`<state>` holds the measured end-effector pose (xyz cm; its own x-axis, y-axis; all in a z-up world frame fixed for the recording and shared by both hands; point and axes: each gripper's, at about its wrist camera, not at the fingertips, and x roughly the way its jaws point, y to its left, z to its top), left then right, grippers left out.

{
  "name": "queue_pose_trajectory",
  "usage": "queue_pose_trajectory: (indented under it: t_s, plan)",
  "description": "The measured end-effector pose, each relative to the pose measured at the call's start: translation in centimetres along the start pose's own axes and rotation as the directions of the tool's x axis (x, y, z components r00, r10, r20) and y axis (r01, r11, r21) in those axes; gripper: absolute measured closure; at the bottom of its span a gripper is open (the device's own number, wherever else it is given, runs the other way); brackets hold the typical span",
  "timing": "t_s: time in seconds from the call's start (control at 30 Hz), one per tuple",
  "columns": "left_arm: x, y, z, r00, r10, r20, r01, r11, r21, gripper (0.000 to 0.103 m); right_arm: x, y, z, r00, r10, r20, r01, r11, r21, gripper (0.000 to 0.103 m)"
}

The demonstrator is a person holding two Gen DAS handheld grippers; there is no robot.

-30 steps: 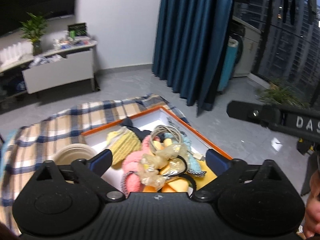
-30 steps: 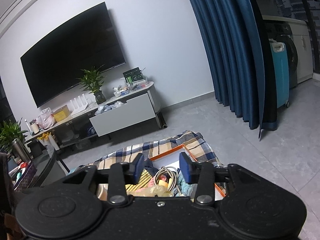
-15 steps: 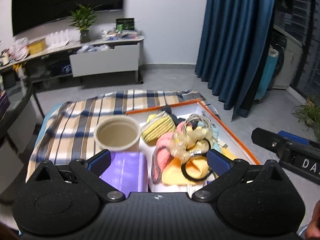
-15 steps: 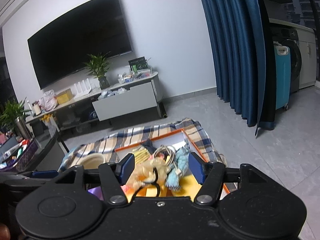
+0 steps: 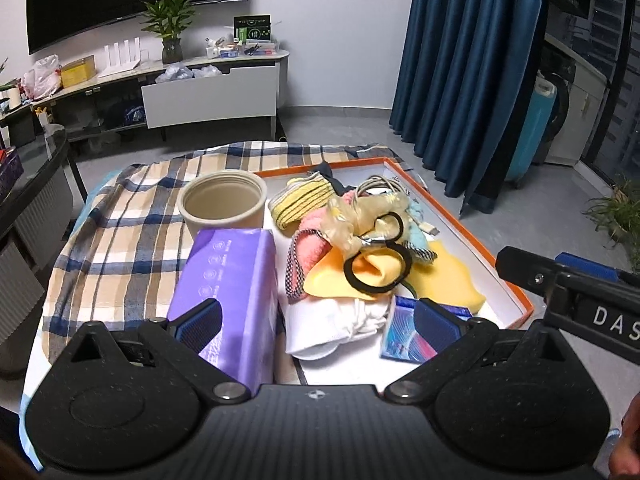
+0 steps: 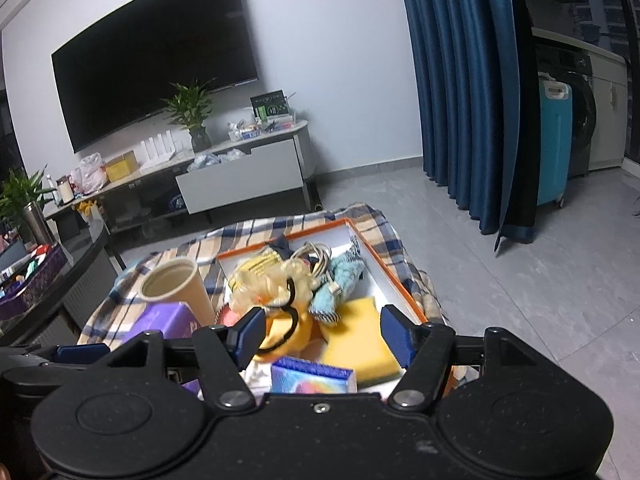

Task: Organize soft objects
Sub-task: 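Withdraw both open tools above the filled box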

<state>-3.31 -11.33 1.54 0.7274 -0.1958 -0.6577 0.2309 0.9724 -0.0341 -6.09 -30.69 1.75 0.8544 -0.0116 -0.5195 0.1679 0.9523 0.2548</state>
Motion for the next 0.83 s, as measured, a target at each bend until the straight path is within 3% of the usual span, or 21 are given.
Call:
queue_pose_trajectory:
  t_s: [0.83]
  plan:
    - [-0.42, 0.1, -0.97, 0.999, -0.037, -0.028, 0.037, 0.999, 0.0, 0.0, -1.02, 0.87, -0.67, 1.0, 0.002, 0.002, -0.002, 0.999, -0.034, 0.026]
